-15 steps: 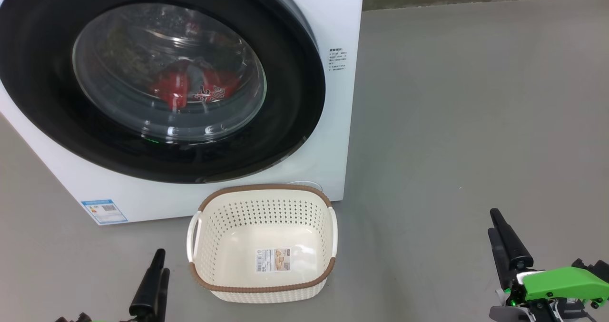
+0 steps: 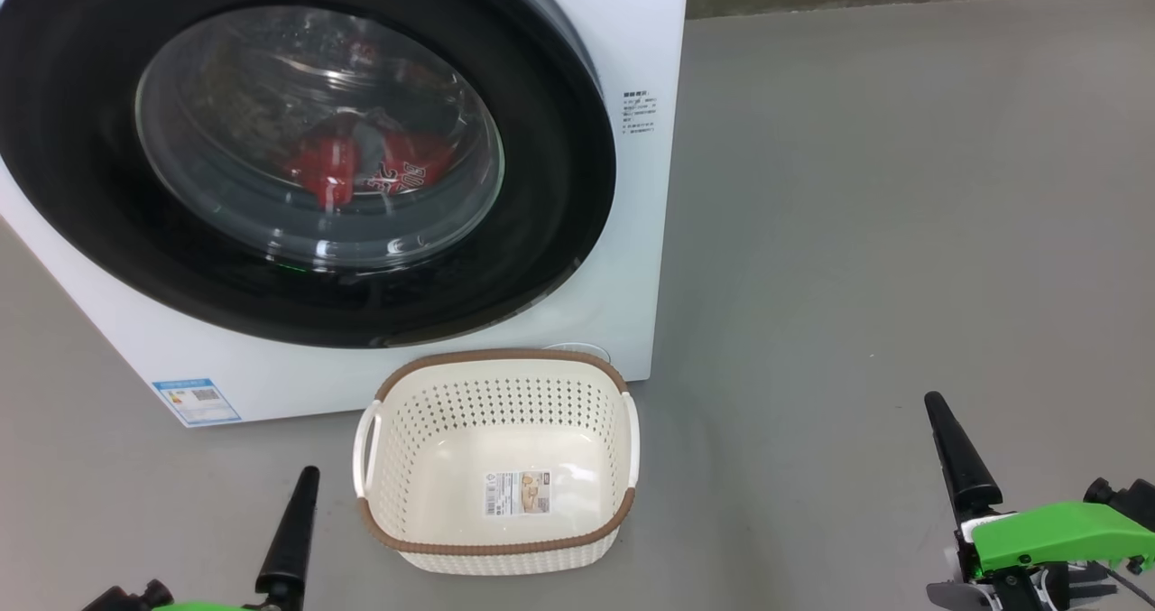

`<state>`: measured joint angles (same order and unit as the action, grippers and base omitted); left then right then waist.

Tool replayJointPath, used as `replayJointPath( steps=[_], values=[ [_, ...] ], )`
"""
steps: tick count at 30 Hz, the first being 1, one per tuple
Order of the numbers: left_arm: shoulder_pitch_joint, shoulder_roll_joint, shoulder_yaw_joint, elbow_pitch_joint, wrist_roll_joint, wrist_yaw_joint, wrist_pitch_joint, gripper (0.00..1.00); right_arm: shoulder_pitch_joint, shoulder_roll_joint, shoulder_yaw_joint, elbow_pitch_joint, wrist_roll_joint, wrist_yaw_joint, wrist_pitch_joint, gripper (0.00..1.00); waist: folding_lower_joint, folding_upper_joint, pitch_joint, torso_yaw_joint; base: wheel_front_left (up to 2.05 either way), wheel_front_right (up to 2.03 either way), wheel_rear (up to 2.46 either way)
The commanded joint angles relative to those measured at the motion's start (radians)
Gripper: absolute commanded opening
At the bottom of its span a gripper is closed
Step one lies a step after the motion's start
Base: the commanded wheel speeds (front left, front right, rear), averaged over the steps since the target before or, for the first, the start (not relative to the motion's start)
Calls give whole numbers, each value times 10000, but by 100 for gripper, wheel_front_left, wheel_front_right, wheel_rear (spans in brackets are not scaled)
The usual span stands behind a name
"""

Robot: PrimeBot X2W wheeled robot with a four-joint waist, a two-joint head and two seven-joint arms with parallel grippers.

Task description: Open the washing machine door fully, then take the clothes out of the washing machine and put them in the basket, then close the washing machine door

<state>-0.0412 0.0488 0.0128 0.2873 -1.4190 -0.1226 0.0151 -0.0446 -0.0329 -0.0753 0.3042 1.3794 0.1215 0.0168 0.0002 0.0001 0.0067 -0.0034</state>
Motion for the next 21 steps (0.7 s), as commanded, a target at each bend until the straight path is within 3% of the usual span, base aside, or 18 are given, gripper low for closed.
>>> replayJointPath(
  steps=[1,21],
  values=[
    [-395,154,87,-327,378,-28,-120,100,-460,-111,93,-331,-432,33,-156,100,-1,-1,2,-5,0,0,0],
    [-383,177,79,-678,3677,-40,-712,100,-507,-276,802,-635,-3873,46,-745,100,-1,-1,-48,-37,0,0,0]
  ],
)
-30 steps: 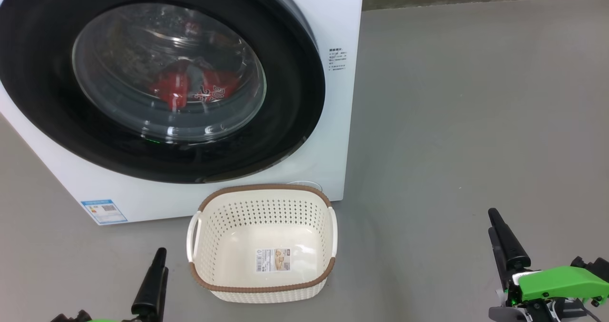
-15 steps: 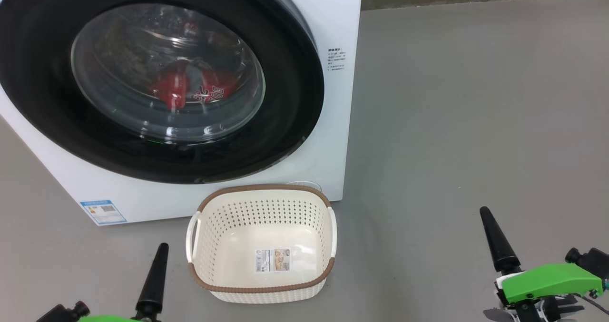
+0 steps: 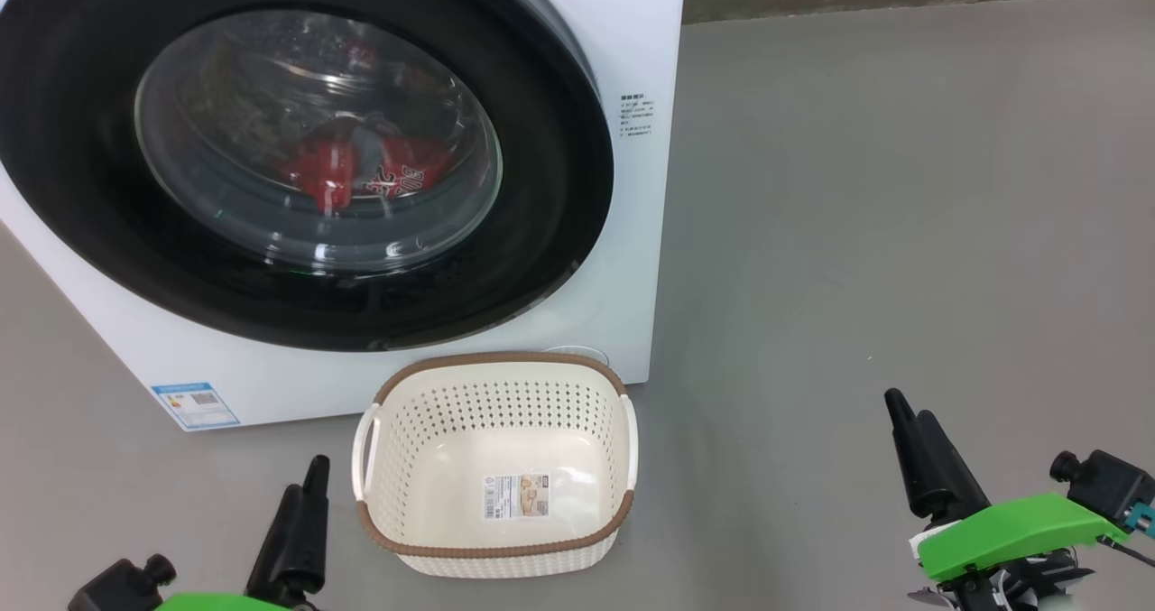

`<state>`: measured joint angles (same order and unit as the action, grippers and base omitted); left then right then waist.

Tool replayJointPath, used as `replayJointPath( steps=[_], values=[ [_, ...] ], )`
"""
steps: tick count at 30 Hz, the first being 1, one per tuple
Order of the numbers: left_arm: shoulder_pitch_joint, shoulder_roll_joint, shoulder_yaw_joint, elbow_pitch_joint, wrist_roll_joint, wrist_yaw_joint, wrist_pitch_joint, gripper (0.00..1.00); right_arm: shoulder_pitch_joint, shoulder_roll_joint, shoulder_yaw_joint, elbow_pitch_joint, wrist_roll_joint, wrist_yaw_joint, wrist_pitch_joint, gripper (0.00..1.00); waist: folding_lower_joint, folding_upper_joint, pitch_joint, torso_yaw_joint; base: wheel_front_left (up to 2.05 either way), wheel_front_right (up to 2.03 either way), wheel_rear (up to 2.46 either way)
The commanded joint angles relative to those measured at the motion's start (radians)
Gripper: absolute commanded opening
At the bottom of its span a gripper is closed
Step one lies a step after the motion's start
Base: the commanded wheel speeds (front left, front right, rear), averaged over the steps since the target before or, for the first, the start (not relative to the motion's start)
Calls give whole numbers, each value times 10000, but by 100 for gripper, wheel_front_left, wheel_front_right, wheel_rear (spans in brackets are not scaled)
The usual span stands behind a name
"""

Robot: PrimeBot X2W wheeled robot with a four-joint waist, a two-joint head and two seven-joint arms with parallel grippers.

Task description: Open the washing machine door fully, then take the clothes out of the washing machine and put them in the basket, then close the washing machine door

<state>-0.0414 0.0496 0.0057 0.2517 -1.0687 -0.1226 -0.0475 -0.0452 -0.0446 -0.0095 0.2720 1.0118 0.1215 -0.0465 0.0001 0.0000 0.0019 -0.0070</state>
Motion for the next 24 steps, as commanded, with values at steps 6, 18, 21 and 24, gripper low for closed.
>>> replayJointPath(
  steps=[6,18,21,24],
  values=[
    [-395,132,323,-358,1415,-44,-264,100,-519,-246,381,-456,-1105,50,-287,100,-1,0,19,-18,0,0,0],
    [-422,63,386,-665,3234,-51,-620,100,-548,-215,483,-766,-2589,58,-640,100,-1,0,88,-33,0,0,0],
    [-441,57,392,-680,3592,-52,-708,100,-562,-241,592,-734,-2945,60,-728,100,-1,0,93,-40,0,0,0],
    [-460,53,391,-687,3924,-54,-795,100,-584,-271,693,-717,-3284,62,-815,100,-1,0,92,-49,0,0,0]
  ],
)
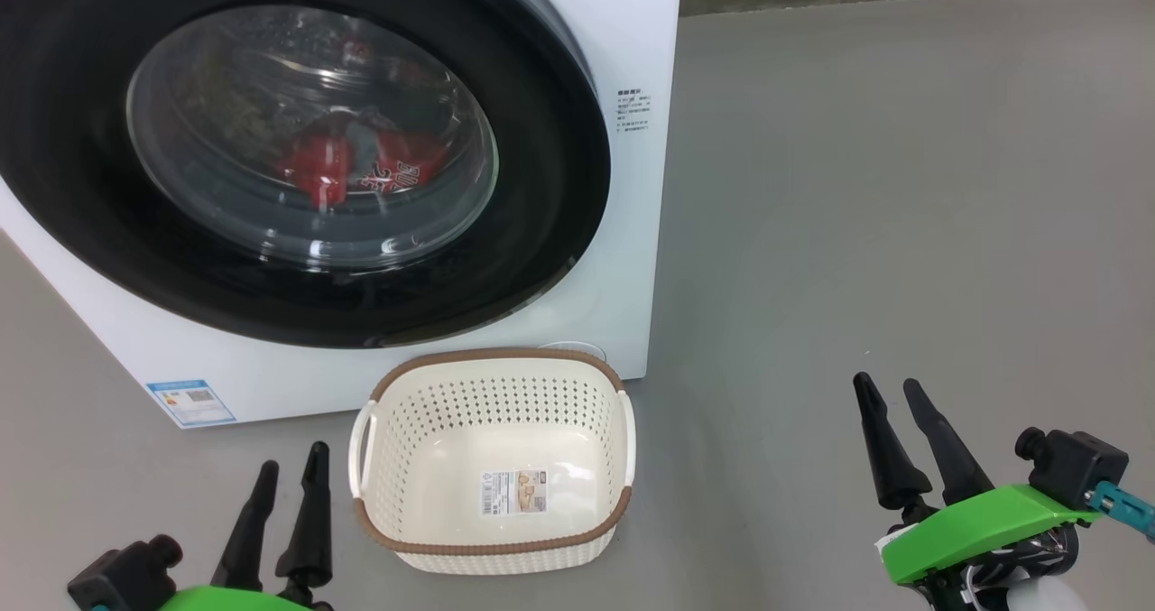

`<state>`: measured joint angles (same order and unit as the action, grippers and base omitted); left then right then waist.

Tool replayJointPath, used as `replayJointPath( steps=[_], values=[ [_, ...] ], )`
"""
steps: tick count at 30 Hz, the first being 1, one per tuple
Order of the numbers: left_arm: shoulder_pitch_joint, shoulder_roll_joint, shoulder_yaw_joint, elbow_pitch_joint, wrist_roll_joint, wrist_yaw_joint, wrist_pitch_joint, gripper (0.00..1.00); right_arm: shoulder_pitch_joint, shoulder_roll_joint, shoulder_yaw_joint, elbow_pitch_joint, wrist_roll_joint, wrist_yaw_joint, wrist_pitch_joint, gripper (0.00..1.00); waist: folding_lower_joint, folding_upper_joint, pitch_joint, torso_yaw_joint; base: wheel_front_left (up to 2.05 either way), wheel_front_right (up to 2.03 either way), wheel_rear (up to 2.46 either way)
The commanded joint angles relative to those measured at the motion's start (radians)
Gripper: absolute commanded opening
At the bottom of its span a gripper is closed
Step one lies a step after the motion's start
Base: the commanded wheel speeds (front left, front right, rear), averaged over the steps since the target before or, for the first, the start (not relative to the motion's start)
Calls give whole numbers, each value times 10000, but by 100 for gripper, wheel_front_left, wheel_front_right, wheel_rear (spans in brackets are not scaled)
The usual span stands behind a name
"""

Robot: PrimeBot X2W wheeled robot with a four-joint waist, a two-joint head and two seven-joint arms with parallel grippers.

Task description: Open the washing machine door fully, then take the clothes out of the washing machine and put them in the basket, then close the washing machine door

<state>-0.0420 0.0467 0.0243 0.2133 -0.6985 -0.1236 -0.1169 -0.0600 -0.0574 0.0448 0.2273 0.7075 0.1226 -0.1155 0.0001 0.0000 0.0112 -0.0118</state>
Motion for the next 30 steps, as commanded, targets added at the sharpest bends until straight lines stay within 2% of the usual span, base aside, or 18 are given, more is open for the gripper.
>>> replayJointPath(
  steps=[1,30],
  values=[
    [-460,81,200,-305,336,-45,-131,100,-446,-152,180,-268,-354,51,-154,100,-1,0,-1,-5,0,0,0],
    [-598,129,203,-423,3300,-61,-959,100,-570,-279,701,-556,-3617,70,-976,100,-1,0,69,-42,0,0,0]
  ],
)
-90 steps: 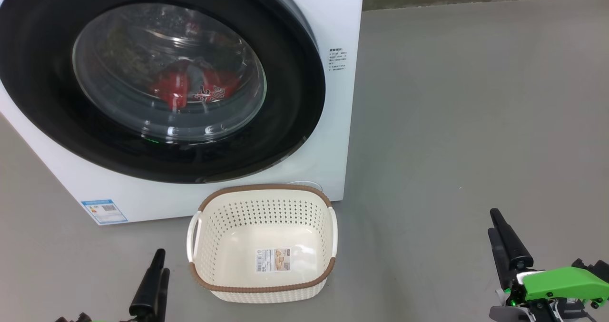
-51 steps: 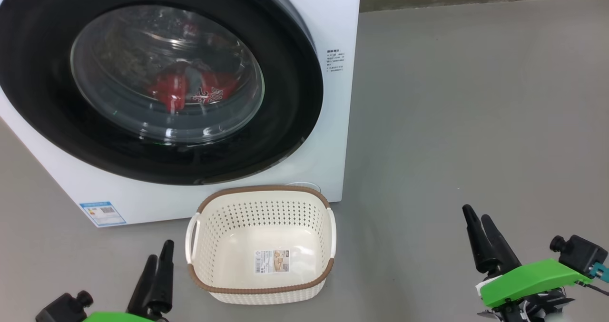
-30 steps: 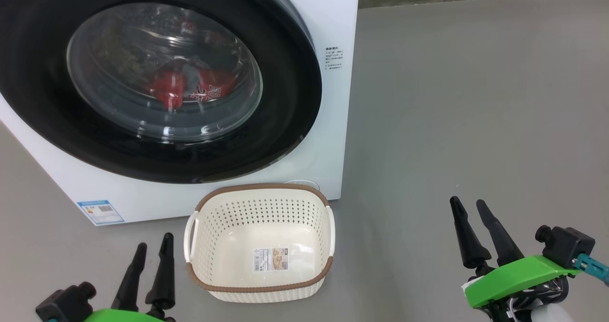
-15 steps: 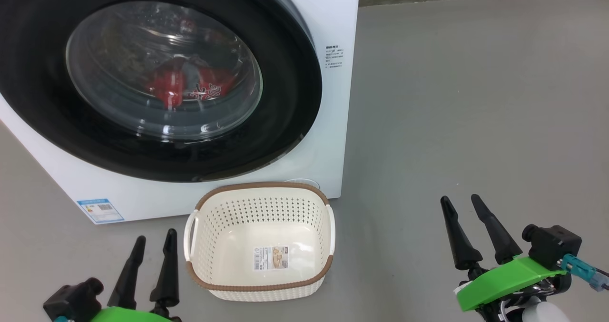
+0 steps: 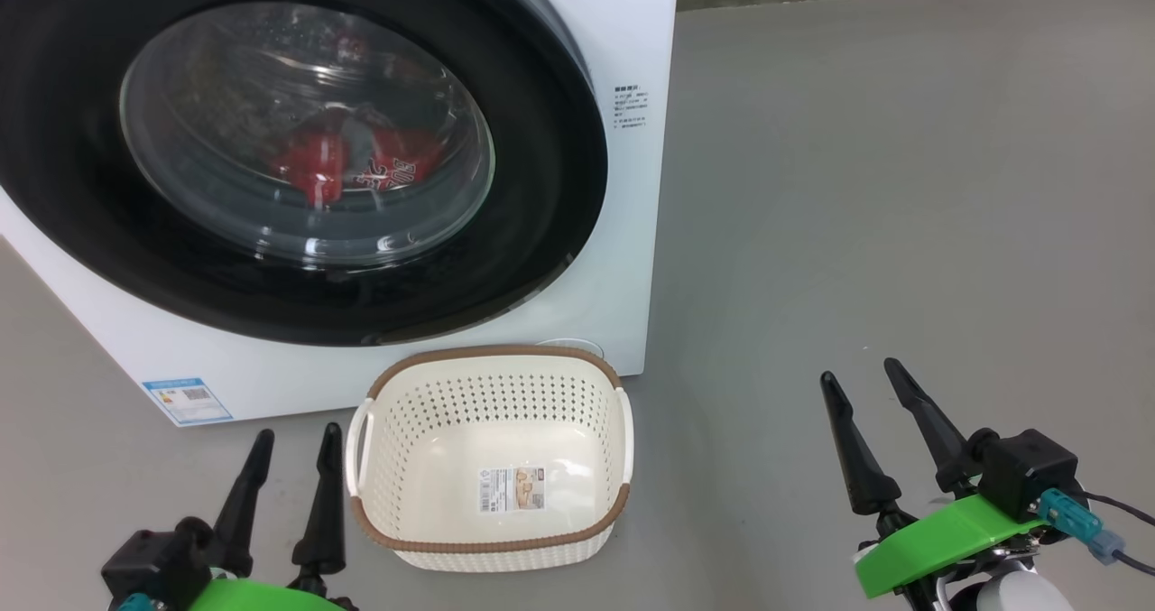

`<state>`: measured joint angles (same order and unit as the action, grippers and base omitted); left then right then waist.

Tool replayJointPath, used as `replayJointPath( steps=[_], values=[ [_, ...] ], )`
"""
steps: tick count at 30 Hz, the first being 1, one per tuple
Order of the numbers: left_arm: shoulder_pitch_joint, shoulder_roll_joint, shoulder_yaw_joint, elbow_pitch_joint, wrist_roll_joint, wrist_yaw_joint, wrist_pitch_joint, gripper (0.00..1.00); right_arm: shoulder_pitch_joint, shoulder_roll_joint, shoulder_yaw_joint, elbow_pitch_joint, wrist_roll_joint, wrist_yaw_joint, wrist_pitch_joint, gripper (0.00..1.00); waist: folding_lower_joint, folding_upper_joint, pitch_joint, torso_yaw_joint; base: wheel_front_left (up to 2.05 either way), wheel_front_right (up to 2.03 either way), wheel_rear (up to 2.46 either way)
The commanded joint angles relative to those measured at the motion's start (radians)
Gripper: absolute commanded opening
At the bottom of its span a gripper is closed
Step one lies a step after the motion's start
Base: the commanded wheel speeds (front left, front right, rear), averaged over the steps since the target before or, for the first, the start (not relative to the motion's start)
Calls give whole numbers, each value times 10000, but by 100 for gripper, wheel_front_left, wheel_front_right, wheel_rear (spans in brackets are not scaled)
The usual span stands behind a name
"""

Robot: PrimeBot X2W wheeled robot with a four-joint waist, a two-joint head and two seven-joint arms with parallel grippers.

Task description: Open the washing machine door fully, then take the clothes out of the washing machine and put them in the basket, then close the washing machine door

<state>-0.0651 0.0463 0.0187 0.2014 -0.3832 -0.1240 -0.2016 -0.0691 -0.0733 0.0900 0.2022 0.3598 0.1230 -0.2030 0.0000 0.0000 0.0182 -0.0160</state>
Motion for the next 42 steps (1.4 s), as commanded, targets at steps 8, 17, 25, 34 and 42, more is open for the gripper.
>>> replayJointPath(
  steps=[8,17,25,34,42],
  values=[
    [-416,148,226,-345,1018,-62,-350,100,-510,-118,344,-411,-1123,71,-338,100,0,0,42,-35,0,0,0],
    [-441,198,188,-403,1950,-67,-601,100,-513,-132,445,-445,-2135,77,-588,100,0,0,29,-55,0,0,0],
    [-417,200,167,-345,1910,-67,-601,100,-453,-116,409,-417,-2123,77,-588,100,0,0,-27,-40,0,0,0],
    [-421,197,150,-315,1893,-67,-601,100,-431,-83,400,-390,-2013,77,-588,100,0,0,3,1,0,0,0],
    [-507,175,101,-403,1880,-67,-602,100,-577,-9,368,-425,-1519,77,-588,0,0,0,256,184,0,0,0]
  ],
)
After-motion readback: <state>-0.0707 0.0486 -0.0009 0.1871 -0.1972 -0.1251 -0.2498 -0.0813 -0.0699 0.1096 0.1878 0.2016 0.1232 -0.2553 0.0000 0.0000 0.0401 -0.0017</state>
